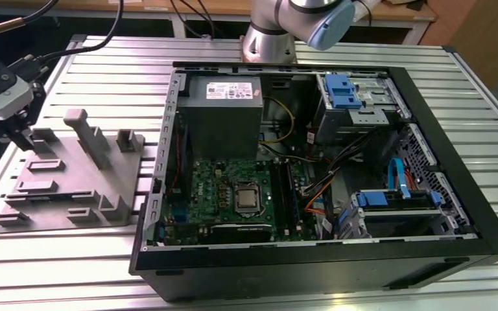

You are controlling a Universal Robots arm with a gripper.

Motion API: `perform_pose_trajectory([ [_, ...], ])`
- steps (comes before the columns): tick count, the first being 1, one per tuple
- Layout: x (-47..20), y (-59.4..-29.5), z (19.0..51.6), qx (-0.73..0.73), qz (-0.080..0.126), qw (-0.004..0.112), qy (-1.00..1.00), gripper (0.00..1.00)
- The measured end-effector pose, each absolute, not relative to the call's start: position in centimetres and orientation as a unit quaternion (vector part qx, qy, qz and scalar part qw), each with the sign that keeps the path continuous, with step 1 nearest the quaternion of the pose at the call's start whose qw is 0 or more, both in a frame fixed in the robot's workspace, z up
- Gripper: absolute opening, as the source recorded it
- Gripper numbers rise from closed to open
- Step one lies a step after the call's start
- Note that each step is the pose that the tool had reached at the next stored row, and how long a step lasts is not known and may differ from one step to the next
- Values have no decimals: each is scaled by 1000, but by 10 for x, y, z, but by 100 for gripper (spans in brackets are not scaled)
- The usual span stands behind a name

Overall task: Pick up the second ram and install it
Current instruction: 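Pick up the second ram and move it above second insertion slot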

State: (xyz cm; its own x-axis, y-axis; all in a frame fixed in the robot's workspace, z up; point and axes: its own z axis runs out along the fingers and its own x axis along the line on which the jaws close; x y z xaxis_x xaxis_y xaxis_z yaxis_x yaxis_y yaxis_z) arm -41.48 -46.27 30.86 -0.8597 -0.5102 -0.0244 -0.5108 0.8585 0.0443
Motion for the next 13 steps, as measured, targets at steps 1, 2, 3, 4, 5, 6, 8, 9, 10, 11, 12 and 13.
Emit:
perform_pose_trajectory([
  [1,-415,-463,308,-273,25,6,962,10],
  [2,-415,-463,308,-282,25,5,959,10],
  [3,-415,-463,308,-291,25,5,956,10],
  [4,-415,-463,308,-299,25,5,954,10],
  [5,-415,-463,307,-308,25,5,951,10],
  [6,-415,-463,307,-317,25,5,948,10],
  [8,-415,-463,307,-334,25,4,942,10],
  [9,-415,-463,306,-342,25,4,939,10],
  [10,-415,-463,306,-351,25,4,936,10],
  [11,-415,-463,306,-359,25,3,933,10],
  [12,-415,-463,305,-368,25,3,929,10],
  [13,-415,-463,305,-377,25,3,926,10],
])
